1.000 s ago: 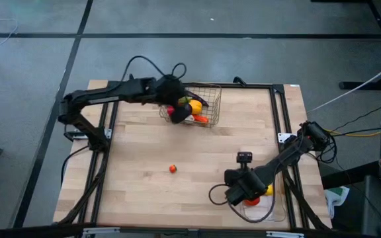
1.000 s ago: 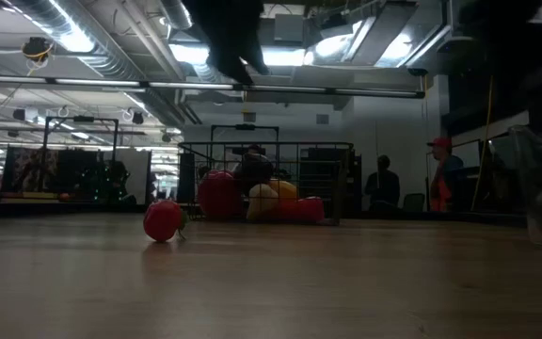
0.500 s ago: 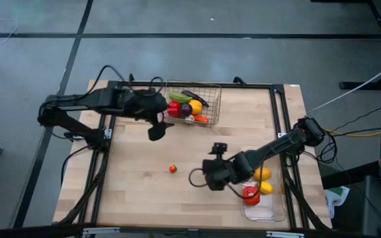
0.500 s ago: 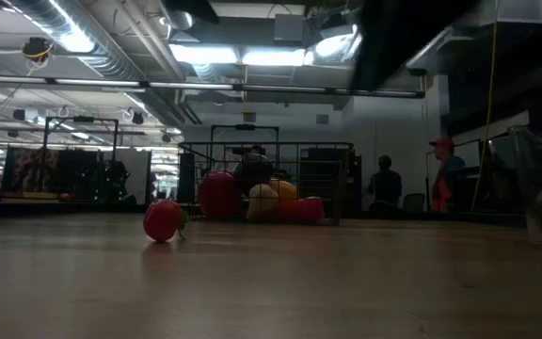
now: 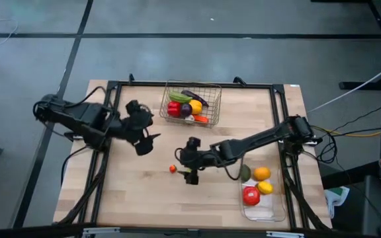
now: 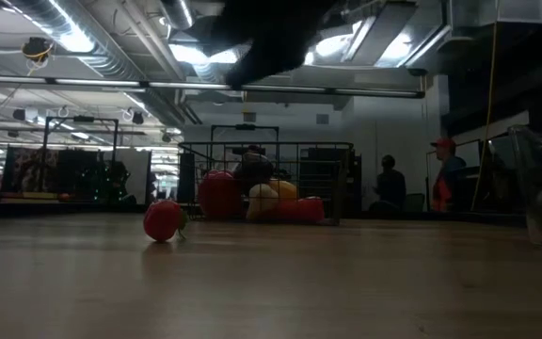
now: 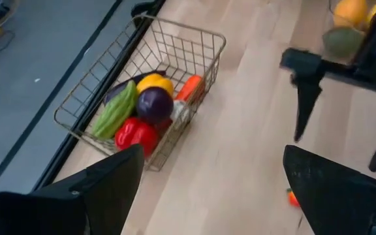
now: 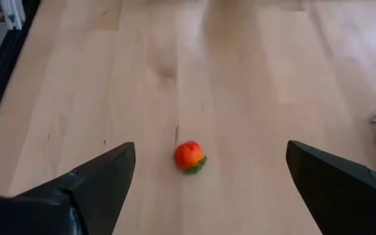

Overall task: Sort produce into baskets
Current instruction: Put the orange tomato into the transparent bin

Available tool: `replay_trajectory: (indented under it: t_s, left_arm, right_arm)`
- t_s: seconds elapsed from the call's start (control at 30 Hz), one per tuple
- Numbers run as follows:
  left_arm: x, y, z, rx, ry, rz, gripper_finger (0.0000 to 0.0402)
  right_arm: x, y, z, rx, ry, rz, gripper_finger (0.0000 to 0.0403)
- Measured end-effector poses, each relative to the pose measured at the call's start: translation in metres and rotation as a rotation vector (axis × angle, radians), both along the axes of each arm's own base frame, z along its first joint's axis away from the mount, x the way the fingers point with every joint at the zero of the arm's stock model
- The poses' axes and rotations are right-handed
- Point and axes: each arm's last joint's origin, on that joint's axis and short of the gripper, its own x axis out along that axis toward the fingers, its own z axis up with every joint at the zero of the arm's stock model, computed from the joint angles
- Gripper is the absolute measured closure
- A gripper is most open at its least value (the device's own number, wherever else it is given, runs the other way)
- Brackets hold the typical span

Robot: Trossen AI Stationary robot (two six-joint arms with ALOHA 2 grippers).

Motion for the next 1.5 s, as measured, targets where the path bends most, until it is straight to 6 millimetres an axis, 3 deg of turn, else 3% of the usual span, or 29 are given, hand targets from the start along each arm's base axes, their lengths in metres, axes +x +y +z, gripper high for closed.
replay_trajectory:
  t_s: [0.27, 0.53, 0.73, 1.03, 1.5]
  left_arm:
    - [-0.019, -0.035, -0.006, 0.014, -0.028, 0.002, 0.0039]
    - [-0.024, -0.054, -0.043, -0.012, 0.018, 0.021, 0.0039]
    - [-0.020, -0.058, -0.066, -0.022, 0.008, 0.036, 0.0039]
    - [-0.013, -0.062, -0.092, -0.025, -0.046, 0.019, 0.0039]
    - [-0.004, -0.067, -0.128, -0.080, -0.142, 0.008, 0.0039]
  right_arm:
    - [0.028, 0.002, -0.040, 0.032, -0.034, 0.053, 0.0011]
    - [0.047, 0.000, -0.075, 0.006, -0.066, 0.058, 0.0017]
    - [0.052, -0.013, -0.095, 0.014, -0.021, 0.048, 0.0063]
    - [0.055, -0.016, -0.108, 0.072, 0.016, 0.103, 0.0124]
    - [0.055, -0.016, -0.119, 0.070, 0.052, 0.108, 0.0137]
